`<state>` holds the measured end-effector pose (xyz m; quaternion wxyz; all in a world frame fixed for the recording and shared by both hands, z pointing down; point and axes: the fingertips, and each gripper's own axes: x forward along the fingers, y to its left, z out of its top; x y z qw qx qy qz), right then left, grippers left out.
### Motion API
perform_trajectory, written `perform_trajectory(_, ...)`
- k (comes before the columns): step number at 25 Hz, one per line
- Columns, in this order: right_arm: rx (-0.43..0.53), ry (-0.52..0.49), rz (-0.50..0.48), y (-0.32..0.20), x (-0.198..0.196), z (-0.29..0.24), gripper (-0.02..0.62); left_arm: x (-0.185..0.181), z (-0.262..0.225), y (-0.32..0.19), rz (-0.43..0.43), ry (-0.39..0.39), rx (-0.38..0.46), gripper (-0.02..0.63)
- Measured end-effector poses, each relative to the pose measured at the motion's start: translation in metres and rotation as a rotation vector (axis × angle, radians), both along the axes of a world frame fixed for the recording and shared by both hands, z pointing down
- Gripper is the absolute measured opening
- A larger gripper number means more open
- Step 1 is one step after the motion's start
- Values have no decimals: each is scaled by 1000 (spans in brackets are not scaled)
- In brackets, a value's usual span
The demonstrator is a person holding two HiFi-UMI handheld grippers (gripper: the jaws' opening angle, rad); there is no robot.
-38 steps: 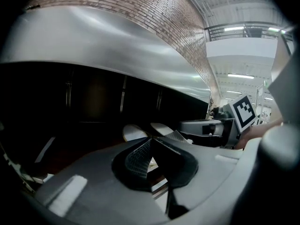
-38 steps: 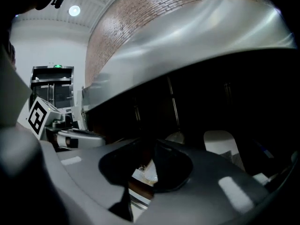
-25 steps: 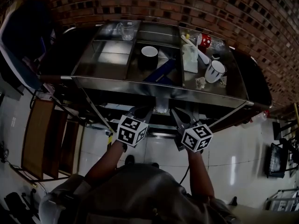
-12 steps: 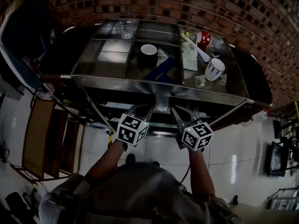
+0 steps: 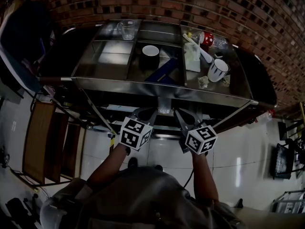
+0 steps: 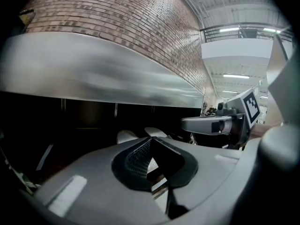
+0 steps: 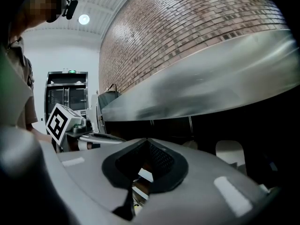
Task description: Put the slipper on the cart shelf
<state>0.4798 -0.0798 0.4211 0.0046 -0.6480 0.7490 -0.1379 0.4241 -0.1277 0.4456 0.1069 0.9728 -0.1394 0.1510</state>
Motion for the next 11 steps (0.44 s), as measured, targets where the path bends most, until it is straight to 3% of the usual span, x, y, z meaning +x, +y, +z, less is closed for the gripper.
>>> perform_trajectory(11,1,-10,11,2,1,0,0,4,2,4,10,-1,-10,8)
